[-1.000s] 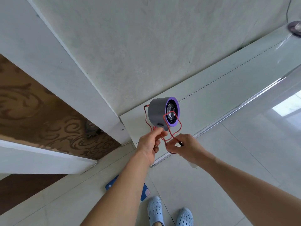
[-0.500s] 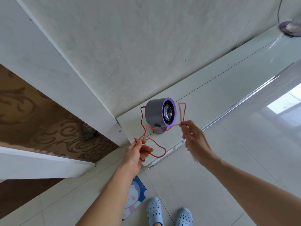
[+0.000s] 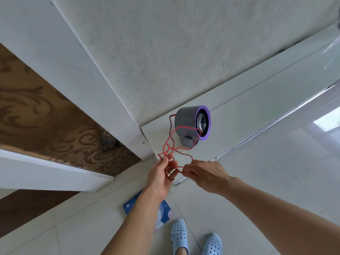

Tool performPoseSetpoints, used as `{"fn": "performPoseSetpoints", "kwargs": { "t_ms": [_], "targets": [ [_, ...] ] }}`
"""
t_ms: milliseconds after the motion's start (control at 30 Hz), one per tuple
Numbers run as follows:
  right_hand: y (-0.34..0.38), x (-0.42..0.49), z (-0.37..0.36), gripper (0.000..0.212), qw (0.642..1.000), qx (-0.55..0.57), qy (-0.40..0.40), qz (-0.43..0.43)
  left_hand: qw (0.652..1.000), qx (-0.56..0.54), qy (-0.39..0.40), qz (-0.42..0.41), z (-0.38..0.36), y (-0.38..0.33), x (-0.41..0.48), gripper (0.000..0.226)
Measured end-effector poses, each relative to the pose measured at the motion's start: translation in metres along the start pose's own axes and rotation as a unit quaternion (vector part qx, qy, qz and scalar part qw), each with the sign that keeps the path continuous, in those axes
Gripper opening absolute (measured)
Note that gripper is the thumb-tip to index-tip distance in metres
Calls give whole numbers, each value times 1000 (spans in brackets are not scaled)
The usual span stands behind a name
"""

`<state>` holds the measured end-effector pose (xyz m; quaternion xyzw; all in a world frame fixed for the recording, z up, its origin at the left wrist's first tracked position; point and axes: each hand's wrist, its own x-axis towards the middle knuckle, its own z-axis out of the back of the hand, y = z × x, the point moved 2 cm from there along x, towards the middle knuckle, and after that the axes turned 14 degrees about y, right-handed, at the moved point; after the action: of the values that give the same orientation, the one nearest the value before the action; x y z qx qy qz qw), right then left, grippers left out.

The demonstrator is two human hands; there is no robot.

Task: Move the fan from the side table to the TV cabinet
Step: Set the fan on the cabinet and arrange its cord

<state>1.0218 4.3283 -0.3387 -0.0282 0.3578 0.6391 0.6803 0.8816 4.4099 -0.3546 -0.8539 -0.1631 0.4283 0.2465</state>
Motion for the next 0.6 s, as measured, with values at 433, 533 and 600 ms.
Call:
{"fn": "performPoseSetpoints", "kwargs": {
  "t_ms": [433,533,600],
  "targets": [
    [-2,44,-3,9,992,64,88,-67,975,-196,-74,-73,33,12,49,38],
    [-16,56,-15,15,962,226,93,-118,972,-212,-78,-60,37,23,63,44],
    [-18,61,-30,32,894,403,115,-156,967,-235,-81,-52,37,30,69,43]
  ]
}}
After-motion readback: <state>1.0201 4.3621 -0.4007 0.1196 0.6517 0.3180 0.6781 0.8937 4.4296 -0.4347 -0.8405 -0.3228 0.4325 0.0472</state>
